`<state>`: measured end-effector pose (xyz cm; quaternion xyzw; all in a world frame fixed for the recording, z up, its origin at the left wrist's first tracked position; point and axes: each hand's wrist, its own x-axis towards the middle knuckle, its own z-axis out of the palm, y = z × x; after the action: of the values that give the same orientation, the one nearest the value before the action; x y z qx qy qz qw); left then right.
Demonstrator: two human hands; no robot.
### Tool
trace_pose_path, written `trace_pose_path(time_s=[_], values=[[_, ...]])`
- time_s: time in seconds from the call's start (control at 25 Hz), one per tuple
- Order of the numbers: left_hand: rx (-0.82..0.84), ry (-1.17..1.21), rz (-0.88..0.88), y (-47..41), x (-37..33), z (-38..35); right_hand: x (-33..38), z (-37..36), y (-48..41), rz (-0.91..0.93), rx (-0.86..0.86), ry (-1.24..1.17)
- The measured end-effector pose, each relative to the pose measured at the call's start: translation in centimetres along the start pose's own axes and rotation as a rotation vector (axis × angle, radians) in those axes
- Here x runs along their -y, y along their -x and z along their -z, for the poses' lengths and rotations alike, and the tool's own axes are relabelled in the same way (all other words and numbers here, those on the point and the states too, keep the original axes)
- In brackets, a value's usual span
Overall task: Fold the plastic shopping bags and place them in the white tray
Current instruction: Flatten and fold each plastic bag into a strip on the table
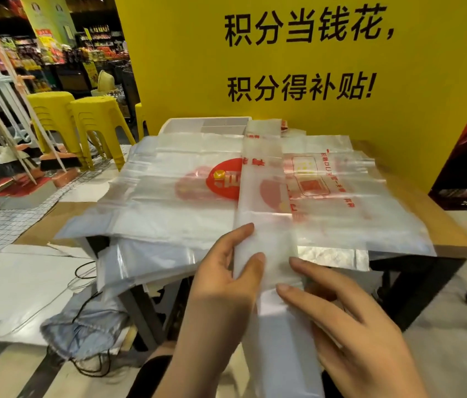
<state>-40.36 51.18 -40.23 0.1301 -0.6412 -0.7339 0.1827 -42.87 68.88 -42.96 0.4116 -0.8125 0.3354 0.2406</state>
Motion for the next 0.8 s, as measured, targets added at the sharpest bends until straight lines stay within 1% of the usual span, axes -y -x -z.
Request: trace_pose_path(time_s=[0.12,0.24,0.32,0.4,0.48,0.56,0.6,0.68,0.76,0.8], values=[[0.03,0.017,-0.003,0.6,0.2,-0.3,0.0,0.4,0.3,-0.004,-0.039,-0.073],[0.108,-0.086,-0.016,0.8,-0.1,0.8,-0.3,0.1,0.3,-0.051,-0.05,-0.2],[0.221,-0.072,0.083,0.9,-0.7,2.2,-0.2,-0.1,-0.1,-0.123,-0.096,-0.326],[0.383,-0.032,0.16,1.1,-1.1,3.7,0.1,-0.2,-0.6,-0.206,-0.122,-0.461],[0.507,-0.096,0.159,1.4,-1.0,5.0,0.3,-0.4,-1.1,-0.248,-0.102,-0.52],[0.584,-0.187,0.091,1.9,-0.6,5.6,0.3,-0.5,-1.2,-0.267,-0.067,-0.535],[0.589,-0.218,0.051,2.1,-0.6,5.5,0.2,-0.4,-1.2,-0.269,-0.039,-0.535],[0.503,-0.226,0.0,2.3,-0.6,5.0,0.0,0.0,-0.9,-0.246,0.036,-0.512],[0.414,-0.215,0.007,2.3,-0.8,4.2,-0.2,0.3,-0.6,-0.22,0.098,-0.485],[0.397,-0.23,0.01,2.3,-0.6,4.0,-0.2,0.4,-0.5,-0.215,0.093,-0.487]])
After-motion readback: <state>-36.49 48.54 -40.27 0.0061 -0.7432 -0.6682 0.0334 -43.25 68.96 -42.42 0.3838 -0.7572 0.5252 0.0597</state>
